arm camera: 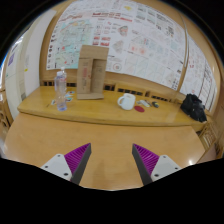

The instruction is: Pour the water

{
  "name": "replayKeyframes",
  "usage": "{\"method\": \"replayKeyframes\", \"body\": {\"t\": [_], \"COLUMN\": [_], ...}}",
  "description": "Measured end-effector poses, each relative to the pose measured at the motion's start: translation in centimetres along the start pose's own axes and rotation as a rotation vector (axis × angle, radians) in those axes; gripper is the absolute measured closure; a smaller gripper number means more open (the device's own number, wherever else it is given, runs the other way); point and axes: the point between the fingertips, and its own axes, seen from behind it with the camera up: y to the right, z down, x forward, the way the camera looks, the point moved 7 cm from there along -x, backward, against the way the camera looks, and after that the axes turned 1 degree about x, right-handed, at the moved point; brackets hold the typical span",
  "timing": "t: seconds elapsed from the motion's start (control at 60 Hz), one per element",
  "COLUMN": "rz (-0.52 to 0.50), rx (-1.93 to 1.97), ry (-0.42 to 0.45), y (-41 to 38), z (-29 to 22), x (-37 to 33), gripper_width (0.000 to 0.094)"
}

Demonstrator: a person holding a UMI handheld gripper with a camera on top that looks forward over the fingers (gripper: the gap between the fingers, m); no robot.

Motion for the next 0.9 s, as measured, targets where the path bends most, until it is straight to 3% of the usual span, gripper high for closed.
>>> {"method": "replayKeyframes", "body": {"t": [0.233, 0.417, 0.7, 0.9], "rz": [-0.128, -0.194, -0.194, -0.193], "rx": [0.027, 0.06, 0.062, 0.049], "ry": [-0.012, 0.085, 0.258, 0.291], "y": [-14.5, -22.9, -28.7, -30.4], "z": [-0.9, -6.5, -16.3, -18.5], "x": [5.6, 12.4, 23.6, 27.7], "gripper_width": [0.0085, 0.0084, 0.0094, 0.0217]}}
